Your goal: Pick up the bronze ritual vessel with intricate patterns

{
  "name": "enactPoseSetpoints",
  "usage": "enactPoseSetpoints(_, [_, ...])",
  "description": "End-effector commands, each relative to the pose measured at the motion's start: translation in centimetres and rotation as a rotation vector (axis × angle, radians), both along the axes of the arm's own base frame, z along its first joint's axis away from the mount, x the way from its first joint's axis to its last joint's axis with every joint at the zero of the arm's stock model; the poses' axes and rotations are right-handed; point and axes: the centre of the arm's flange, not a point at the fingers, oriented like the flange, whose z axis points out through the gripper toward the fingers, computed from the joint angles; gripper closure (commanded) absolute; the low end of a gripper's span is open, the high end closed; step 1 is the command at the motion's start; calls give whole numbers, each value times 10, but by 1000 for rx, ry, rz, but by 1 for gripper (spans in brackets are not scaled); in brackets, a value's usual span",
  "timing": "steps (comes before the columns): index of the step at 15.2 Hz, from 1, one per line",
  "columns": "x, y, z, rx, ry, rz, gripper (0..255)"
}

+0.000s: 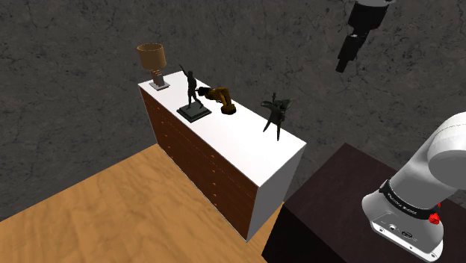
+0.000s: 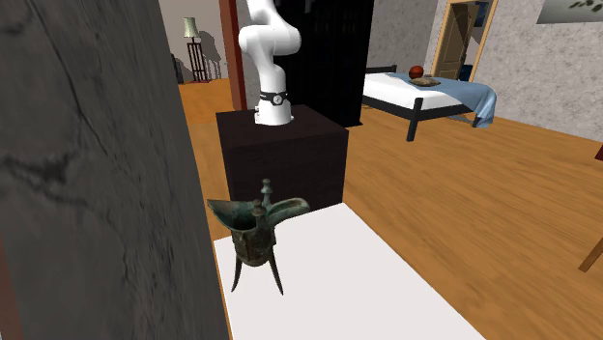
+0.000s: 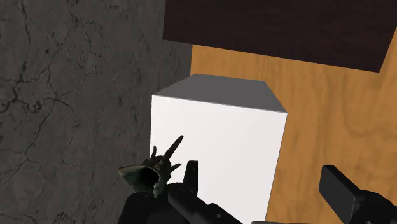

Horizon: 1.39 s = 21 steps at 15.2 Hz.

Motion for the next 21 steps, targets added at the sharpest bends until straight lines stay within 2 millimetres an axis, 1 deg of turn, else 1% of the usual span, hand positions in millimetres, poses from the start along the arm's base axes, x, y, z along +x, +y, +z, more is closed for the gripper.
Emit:
enactPoseSetpoints(1, [0,0,0,0,0,0,0])
enactPoseSetpoints(21, [124,-104,-207,101,-87,-245,0])
